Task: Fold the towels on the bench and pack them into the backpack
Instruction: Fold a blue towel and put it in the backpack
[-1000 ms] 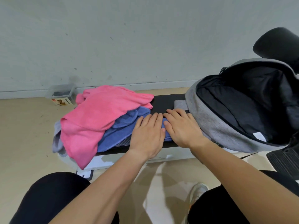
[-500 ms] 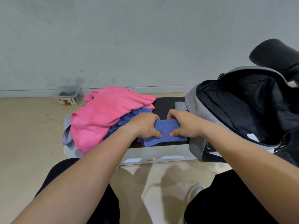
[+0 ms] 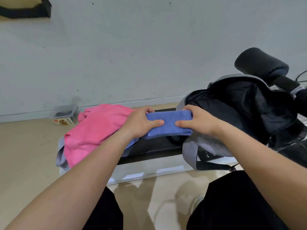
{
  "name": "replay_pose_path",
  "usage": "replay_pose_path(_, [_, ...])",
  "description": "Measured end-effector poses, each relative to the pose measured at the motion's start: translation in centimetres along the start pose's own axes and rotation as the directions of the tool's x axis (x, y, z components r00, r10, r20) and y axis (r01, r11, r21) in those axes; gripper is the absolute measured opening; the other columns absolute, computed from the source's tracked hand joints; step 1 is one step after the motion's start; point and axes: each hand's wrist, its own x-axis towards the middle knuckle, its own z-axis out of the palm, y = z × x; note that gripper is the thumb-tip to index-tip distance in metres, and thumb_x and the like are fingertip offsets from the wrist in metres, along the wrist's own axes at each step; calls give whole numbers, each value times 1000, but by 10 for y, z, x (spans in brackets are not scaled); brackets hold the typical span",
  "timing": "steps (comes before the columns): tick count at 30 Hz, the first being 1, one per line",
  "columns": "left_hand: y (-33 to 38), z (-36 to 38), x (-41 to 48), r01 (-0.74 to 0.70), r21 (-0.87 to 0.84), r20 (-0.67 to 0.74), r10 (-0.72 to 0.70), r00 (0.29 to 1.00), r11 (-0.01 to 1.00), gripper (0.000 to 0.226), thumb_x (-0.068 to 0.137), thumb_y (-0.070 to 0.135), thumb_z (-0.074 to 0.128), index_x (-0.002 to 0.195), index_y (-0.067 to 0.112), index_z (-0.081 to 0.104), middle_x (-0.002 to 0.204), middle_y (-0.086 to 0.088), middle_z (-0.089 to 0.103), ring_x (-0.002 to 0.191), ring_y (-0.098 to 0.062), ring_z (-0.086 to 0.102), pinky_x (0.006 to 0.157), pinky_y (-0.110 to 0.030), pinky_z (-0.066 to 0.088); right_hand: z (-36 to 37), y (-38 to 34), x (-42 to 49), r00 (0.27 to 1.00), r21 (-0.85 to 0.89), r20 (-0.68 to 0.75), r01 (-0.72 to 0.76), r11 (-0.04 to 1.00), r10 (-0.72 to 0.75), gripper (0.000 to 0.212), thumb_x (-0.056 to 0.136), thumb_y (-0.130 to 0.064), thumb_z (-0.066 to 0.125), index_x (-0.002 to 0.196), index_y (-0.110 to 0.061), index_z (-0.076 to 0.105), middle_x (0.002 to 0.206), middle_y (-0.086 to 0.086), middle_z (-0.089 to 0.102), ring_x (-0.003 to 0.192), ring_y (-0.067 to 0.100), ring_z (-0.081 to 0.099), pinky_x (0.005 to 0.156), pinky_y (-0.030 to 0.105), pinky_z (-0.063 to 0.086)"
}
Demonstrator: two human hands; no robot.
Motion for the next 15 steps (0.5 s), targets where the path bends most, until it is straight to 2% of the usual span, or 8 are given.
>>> replay_pose_path(3, [31,14,20,8,-63,-113,-15,993,998,39,82,46,74,108,21,59,96,10,59,91,-14,55,74,-28,37,-26,16,3,992,284,-116,-16,959,51,37,80,-26,78,109,-19,58,102,4,71,94,19,70,84,40,57])
replay_pose_path(5, [52,28,38,-2,-78,-154,-10,988,997,41,83,47,73,108,19,59,99,6,58,91,-15,53,73,-27,35,-48,31,2,985,433,-137,-35,901,104,42,83,-19,76,120,-14,56,108,9,71,97,20,70,79,38,60])
replay_pose_path(7, [68,44,57,-11,-70,-171,-1,985,997,41,83,48,72,107,19,58,99,5,58,90,-16,53,74,-27,36,-65,43,1,977,503,-166,-32,863,133,41,86,-18,74,123,-9,58,105,9,72,92,17,71,70,28,58])
replay_pose_path(10, [91,72,84,-19,-29,-147,14,989,999,41,86,50,68,109,17,58,99,4,57,91,-18,53,77,-28,39,-82,69,7,930,460,-295,-62,886,218,31,86,-18,74,114,-9,65,94,8,73,83,16,70,66,25,58])
replay_pose_path(12, [106,90,100,-34,31,-105,37,994,999,39,90,48,62,112,16,56,105,1,59,92,-19,53,79,-29,40,-93,88,17,881,354,-389,-125,927,267,30,81,-21,75,109,-14,68,91,6,73,82,18,70,72,34,61])
replay_pose_path(15, [117,115,117,-120,261,18,120,993,958,34,91,41,55,117,18,55,118,-6,60,105,-27,58,87,-36,47,-103,112,28,842,133,-447,-272,953,303,26,79,-24,72,100,-9,69,90,12,72,81,23,65,75,39,55])
